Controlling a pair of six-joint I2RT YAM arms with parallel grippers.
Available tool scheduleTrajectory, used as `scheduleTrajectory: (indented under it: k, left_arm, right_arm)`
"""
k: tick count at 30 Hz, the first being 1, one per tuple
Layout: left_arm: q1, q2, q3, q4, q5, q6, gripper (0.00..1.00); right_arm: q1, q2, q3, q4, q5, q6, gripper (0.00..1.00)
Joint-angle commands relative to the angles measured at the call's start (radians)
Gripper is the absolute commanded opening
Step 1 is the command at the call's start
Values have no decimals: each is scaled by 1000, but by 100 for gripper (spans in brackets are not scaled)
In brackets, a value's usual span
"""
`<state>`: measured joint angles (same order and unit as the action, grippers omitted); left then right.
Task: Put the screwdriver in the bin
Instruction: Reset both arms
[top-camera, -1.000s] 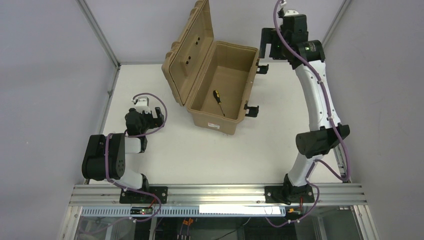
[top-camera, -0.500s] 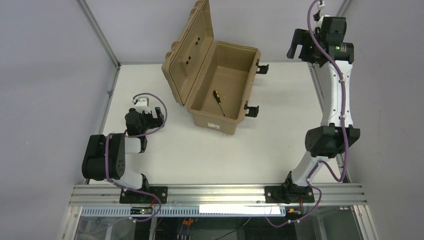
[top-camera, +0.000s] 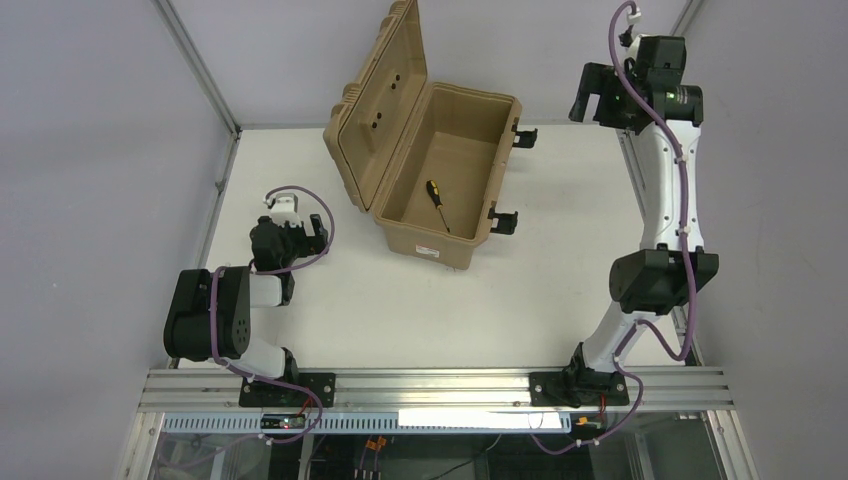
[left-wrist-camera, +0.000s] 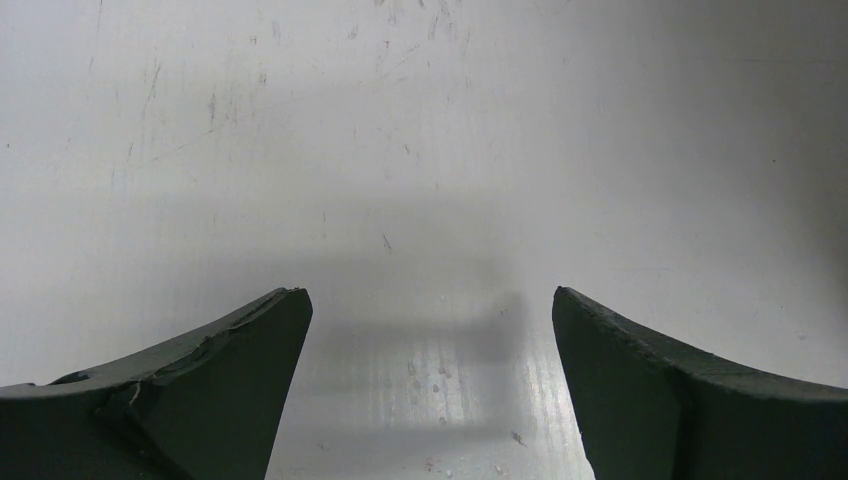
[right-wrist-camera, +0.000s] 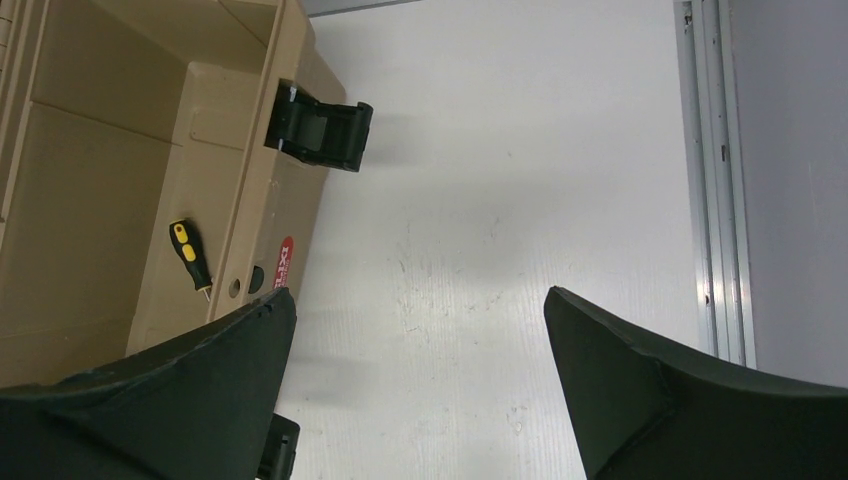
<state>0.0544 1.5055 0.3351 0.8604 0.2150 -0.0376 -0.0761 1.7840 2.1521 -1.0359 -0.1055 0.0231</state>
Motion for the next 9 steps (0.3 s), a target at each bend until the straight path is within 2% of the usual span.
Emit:
scheduleTrajectory:
  k: [1,9]
  left_arm:
    - [5,1,-2,45,14,-7,99]
    - [6,1,-2,45,14,-7,99]
  right_arm:
    - [2,-24,-22,43,-19,-16,99]
    - [2,-29,-26,45,-10,-16,99]
